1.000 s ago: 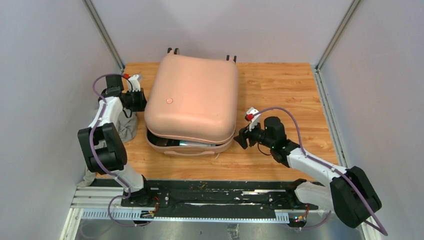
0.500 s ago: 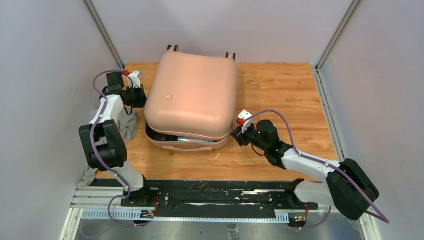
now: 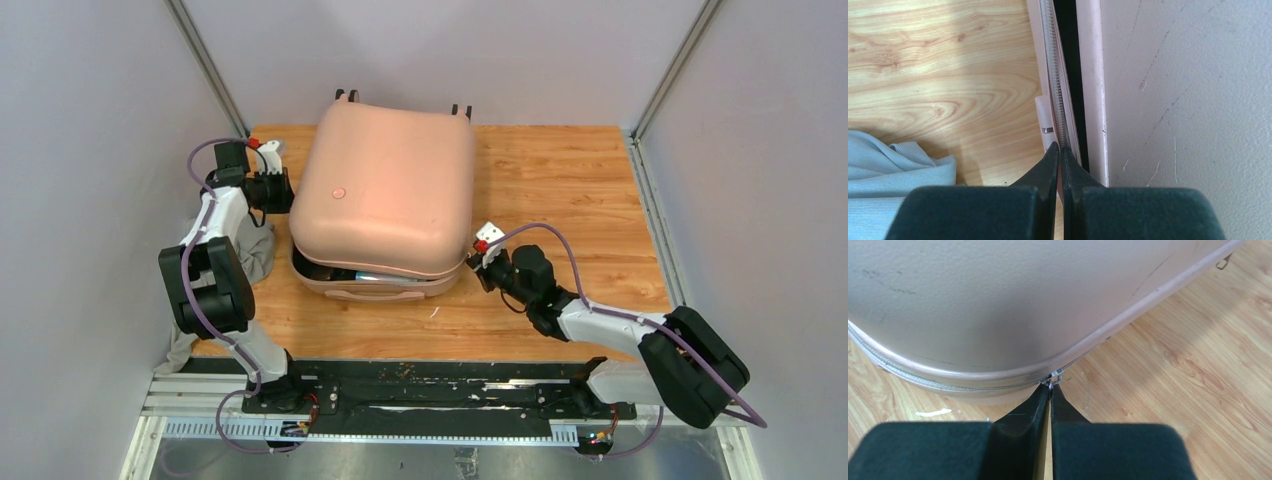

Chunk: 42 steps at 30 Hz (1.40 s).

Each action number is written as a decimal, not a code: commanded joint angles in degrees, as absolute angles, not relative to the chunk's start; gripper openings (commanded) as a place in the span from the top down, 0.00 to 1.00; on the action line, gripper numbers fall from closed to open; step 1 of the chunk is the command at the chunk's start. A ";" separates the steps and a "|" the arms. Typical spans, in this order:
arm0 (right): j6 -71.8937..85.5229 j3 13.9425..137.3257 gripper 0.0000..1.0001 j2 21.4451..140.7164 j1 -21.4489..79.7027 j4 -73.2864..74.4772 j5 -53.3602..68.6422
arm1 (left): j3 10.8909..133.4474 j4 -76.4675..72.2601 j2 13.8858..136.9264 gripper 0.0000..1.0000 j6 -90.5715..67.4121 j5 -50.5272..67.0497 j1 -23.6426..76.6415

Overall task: Pack the luggage
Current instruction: Zip the luggage at the corner of the board.

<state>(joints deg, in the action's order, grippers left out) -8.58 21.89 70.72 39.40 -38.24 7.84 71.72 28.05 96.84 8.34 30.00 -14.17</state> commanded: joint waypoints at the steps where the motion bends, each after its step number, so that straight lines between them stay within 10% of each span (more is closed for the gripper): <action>1: -8.87 20.48 0.96 69.52 40.35 -43.67 5.15 | 69.39 37.97 102.34 1.00 6.71 34.47 -12.66; 42: 5.51 18.39 1.00 63.53 53.02 -38.06 18.69 | 65.72 38.15 100.96 1.00 4.83 40.03 -12.78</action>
